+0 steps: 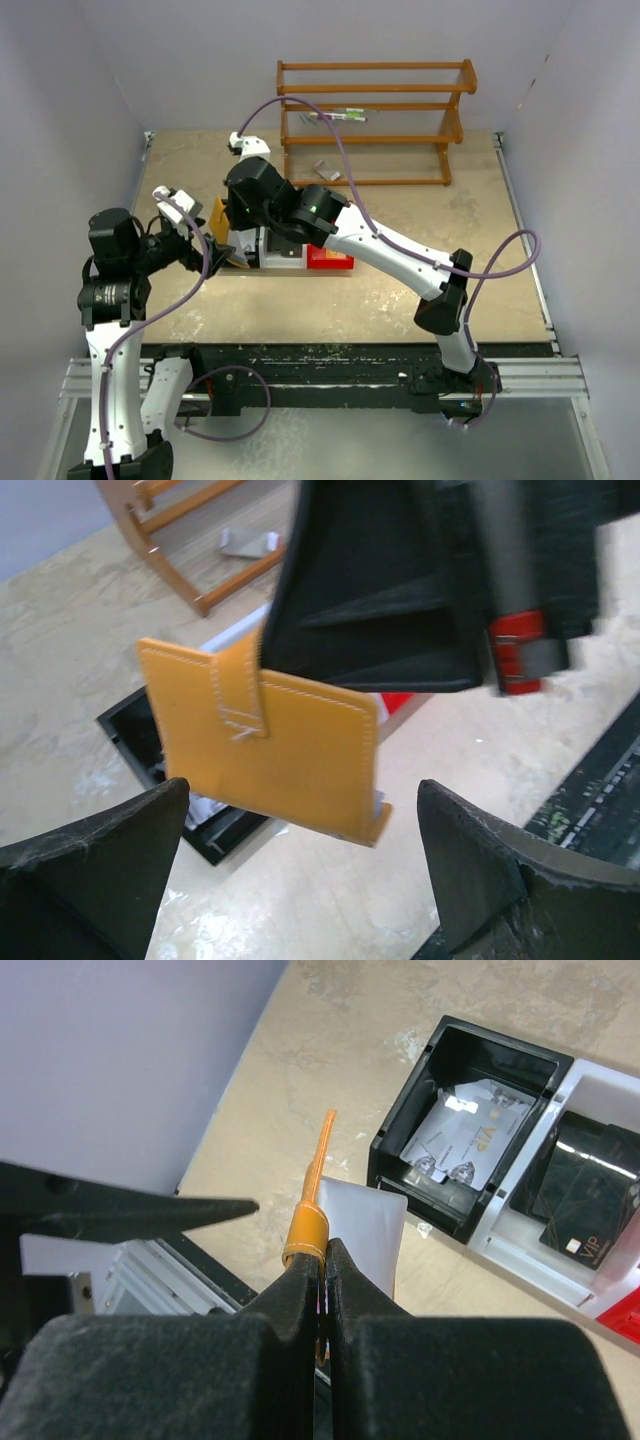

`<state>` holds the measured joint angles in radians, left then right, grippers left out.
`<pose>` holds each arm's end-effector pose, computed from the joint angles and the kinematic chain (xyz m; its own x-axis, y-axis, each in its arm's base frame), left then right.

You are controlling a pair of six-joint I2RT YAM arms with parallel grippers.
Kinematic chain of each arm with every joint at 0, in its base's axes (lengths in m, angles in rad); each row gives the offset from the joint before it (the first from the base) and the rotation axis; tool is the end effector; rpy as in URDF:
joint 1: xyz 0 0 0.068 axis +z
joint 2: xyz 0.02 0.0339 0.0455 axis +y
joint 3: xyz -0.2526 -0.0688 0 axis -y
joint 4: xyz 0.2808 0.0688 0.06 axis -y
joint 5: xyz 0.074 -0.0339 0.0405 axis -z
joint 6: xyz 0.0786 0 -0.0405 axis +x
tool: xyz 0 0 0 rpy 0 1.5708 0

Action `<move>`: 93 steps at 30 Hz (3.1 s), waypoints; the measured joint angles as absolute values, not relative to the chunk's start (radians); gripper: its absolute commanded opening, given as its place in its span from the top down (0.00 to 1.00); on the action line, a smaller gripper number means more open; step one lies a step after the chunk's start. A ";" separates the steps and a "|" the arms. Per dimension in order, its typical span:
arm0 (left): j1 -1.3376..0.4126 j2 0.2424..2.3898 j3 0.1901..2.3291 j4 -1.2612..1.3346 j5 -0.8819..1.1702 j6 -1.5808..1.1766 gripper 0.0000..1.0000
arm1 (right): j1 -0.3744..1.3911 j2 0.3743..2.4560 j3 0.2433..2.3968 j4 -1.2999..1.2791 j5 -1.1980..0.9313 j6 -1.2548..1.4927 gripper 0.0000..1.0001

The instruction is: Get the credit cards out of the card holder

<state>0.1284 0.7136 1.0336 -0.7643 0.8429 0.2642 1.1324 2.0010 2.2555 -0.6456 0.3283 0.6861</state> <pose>0.1967 -0.0338 0.3698 -0.2592 0.1417 -0.9554 0.6744 0.7346 -0.0740 0.2433 0.4593 0.4153 -0.5880 0.1585 -0.7932 -0.4627 0.7384 0.4906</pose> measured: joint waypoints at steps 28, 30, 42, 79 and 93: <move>0.088 0.815 0.995 -0.613 0.658 0.192 0.91 | 1.132 1.911 2.100 -0.592 0.326 0.760 1.00; 0.088 0.824 1.003 -0.622 0.679 0.189 0.96 | 1.125 1.894 2.078 -0.573 0.299 0.757 0.97; 0.088 0.918 1.123 -0.694 0.880 0.084 1.00 | 0.907 1.605 1.675 -0.257 -0.163 0.697 0.19; 0.088 0.982 1.255 -0.435 1.353 -0.550 1.00 | 0.717 1.330 0.960 0.509 -0.827 0.707 0.21; 0.088 0.976 1.255 -0.431 1.362 -0.570 1.00 | 0.717 1.385 1.060 0.527 -0.765 0.726 0.21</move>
